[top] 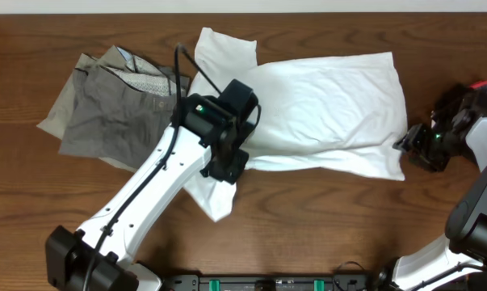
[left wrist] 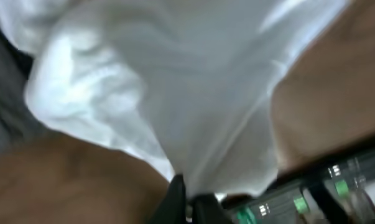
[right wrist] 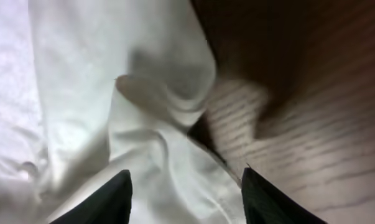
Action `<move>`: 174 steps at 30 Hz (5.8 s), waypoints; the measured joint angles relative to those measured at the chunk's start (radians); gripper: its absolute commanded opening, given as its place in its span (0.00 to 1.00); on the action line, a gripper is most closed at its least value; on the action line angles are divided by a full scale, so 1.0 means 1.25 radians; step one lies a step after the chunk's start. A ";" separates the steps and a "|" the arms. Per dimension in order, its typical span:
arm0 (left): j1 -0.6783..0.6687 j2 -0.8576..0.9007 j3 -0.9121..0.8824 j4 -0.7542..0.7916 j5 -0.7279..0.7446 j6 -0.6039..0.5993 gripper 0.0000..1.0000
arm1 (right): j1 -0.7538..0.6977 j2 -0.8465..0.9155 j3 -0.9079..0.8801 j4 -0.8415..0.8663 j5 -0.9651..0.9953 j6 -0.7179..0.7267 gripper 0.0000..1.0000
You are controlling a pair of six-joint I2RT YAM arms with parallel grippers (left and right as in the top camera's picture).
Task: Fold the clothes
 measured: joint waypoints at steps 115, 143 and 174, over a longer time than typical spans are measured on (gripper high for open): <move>0.258 0.036 -0.367 0.269 0.039 -0.205 0.39 | 0.056 -0.192 0.127 -0.080 -0.033 -0.131 0.62; 0.260 0.057 -0.355 0.604 0.074 -0.079 0.08 | 0.268 0.210 0.131 0.403 0.015 0.089 0.01; 0.260 0.071 -0.350 0.788 0.190 -0.088 0.31 | 0.090 -0.001 0.226 0.297 -0.175 0.068 0.44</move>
